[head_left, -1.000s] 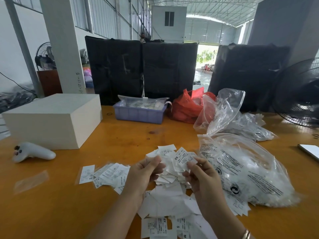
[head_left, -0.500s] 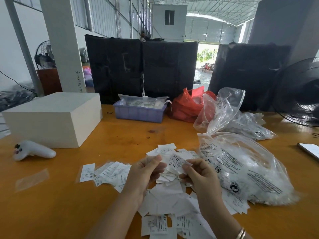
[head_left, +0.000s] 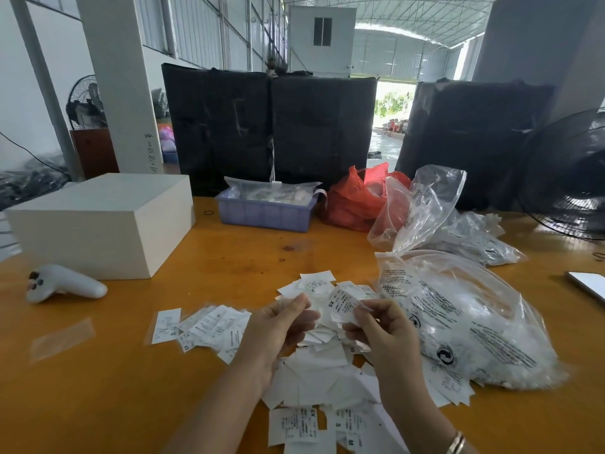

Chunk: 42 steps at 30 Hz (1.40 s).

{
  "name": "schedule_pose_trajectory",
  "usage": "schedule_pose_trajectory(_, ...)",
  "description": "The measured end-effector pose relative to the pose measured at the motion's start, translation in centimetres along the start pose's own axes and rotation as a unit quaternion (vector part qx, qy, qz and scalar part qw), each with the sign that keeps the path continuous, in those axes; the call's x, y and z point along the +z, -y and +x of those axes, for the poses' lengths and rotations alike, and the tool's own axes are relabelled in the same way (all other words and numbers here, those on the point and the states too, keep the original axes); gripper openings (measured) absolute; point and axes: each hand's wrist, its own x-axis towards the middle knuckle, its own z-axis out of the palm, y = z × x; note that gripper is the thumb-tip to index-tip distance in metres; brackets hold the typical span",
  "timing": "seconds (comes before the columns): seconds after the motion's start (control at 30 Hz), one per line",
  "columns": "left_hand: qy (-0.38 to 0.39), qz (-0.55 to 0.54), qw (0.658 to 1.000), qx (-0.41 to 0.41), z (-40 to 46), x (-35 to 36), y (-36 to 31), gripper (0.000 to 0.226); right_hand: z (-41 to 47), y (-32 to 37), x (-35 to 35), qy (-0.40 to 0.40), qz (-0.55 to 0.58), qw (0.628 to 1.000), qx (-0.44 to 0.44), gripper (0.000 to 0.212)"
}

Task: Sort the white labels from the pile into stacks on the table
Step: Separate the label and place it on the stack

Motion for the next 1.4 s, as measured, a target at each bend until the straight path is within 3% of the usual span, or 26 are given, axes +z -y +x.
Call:
schedule_pose_trajectory(0.2, -0.006, -0.028, 0.999, -0.017, 0.18, -0.11, -0.1, 0.033, -0.2, 0.31, 0.19, 0.003, 0.012, 1.0, -0.013, 0.027)
schedule_pose_trajectory(0.43, -0.001, -0.034, 0.999, -0.017, 0.15, -0.04, -0.09, 0.037, -0.59, -0.02, 0.48, 0.013, 0.0, 1.0, -0.018, 0.008)
schedule_pose_trajectory(0.97, -0.025, -0.043, 0.999, -0.022, 0.55, -0.18, 0.19, 0.02, -0.55, -0.41, 0.3, 0.024, -0.015, 0.999, -0.023, 0.006)
schedule_pose_trajectory(1.13, -0.026, -0.055, 0.998, -0.028, 0.56, -0.17, 0.05, 0.02, -0.61, -0.28, 0.26, 0.011, 0.02, 0.999, -0.036, 0.018)
schedule_pose_trajectory(1.4, -0.01, -0.041, 0.999, -0.028, 0.46, -0.07, 0.22, 0.024, -0.69, -0.6, 0.57, 0.037, -0.033, 0.998, -0.031, 0.006)
